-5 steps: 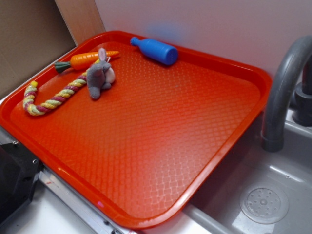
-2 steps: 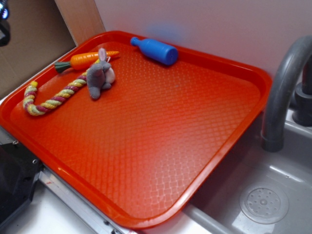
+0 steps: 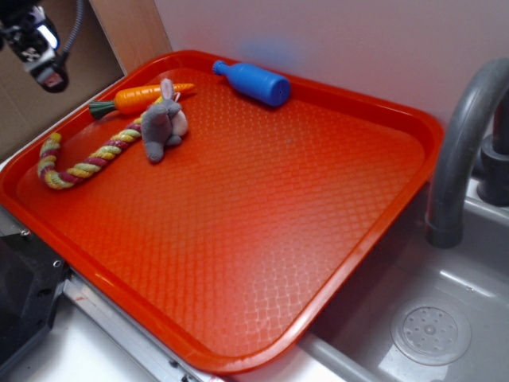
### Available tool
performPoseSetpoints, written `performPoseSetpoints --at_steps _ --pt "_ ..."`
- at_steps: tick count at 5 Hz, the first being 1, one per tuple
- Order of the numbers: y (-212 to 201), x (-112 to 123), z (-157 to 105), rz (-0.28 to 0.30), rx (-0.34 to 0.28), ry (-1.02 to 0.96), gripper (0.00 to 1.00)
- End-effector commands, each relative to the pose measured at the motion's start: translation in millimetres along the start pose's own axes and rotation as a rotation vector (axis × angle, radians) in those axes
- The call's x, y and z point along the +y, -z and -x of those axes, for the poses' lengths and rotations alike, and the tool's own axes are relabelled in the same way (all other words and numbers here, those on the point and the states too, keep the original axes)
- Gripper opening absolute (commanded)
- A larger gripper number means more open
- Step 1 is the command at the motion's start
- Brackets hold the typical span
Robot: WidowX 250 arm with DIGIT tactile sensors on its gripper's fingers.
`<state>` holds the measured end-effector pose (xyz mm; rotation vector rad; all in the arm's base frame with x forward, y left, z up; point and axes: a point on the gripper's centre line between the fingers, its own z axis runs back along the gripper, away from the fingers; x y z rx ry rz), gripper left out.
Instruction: Grab the carrot.
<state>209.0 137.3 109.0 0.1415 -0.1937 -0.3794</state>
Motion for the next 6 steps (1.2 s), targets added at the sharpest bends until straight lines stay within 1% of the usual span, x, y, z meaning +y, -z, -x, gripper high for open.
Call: performPoseSetpoints --at_steps 1,2,3,4,5,6 --pt "24 19 -41 -0.075 -0.015 0.145 1.00" --pt "39 15 -50 -0.067 -0.012 0.188 1.00" --pt "62 18 -52 -0.019 0.000 0.204 1.00" --pt "77 19 -50 -0.023 0.042 0.205 1.00" --pt "91 16 -49 -0.006 0.078 0.228 1.00" --pt "98 9 -48 0.029 0.071 0.265 0.00"
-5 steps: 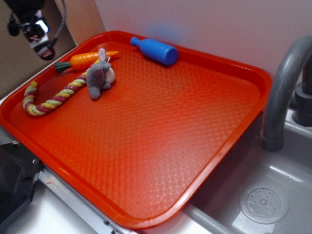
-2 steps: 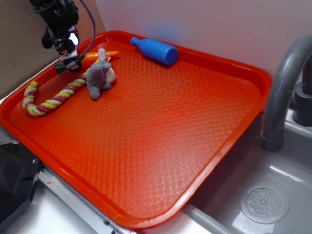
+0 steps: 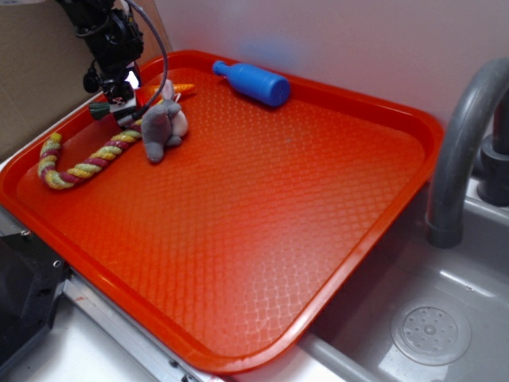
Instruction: Grab the carrot.
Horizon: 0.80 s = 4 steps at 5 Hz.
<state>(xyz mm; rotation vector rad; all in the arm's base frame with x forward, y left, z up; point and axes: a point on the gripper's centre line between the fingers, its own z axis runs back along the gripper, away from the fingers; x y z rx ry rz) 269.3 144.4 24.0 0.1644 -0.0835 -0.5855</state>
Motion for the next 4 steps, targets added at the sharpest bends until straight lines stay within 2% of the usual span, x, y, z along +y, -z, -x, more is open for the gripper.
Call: performPoseSetpoints --at_steps 1,2,3,4 --pt "1 -3 -9 0.017 -0.023 0.039 0.00" --pt "-6 -4 -6 0.004 -0.007 0.021 0.00" --pt "-50 -7 -1 -0.079 0.111 -0.134 0.00" --pt "-89 -15 -3 -0.190 0.215 -0.262 0.00"
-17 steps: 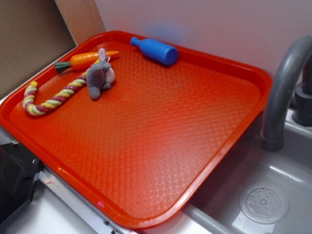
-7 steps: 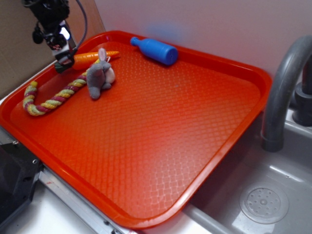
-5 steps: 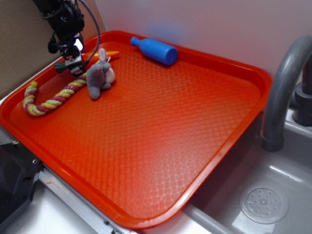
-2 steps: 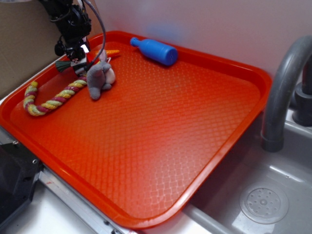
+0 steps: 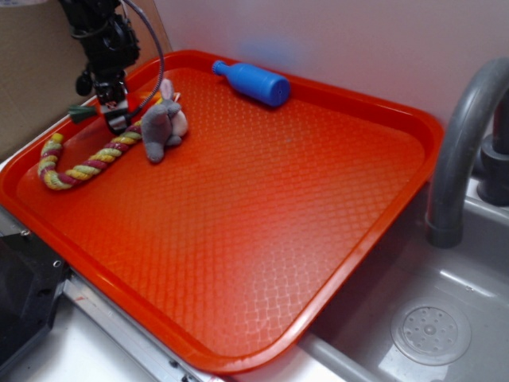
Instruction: Grab the carrot.
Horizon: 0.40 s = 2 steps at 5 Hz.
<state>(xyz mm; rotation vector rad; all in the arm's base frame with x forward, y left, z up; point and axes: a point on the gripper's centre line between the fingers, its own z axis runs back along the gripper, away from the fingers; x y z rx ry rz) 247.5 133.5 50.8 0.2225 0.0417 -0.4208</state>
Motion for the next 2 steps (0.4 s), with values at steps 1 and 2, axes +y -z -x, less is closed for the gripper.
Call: performPoseSetpoints --at_steps 1,2 --pt "-110 -19 1 -0.194 0.158 -0.298 0.00" --pt "-155 -45 6 -0.035 0.124 -0.516 0.00"
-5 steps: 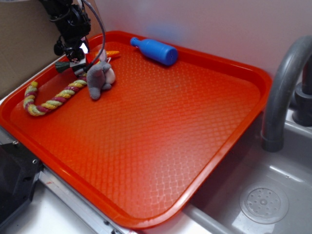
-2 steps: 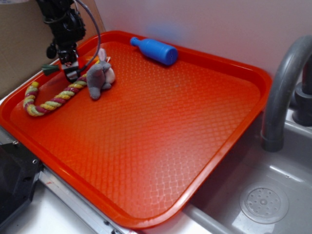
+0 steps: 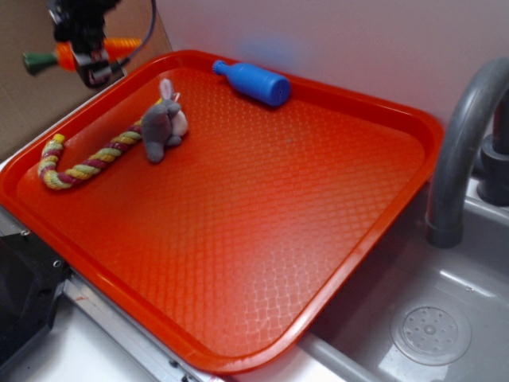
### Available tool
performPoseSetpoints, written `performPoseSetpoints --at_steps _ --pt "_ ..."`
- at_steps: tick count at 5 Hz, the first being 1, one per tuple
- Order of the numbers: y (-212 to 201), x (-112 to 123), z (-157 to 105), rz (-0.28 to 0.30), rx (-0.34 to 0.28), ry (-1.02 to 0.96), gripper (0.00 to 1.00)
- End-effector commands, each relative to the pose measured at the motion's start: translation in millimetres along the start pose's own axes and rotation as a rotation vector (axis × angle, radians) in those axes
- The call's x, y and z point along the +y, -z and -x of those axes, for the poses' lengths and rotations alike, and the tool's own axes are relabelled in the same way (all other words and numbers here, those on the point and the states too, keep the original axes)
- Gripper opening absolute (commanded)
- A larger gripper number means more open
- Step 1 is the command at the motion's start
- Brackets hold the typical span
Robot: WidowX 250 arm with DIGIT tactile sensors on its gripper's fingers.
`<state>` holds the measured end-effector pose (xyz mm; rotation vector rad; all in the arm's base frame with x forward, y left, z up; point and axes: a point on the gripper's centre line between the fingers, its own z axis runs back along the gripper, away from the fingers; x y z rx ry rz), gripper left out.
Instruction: Grab the carrot.
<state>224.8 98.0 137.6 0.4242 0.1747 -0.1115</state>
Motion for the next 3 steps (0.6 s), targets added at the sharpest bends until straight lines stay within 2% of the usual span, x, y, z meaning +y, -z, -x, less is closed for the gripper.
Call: performPoseSetpoints --at_steps 1,2,3 --pt "-98 -20 22 0.295 -0.026 -0.359 0.00" --pt "-121 -25 28 0.354 -0.071 -0.386 0.00" --pt "-125 -30 20 0.371 -0.154 -0.334 0.00"
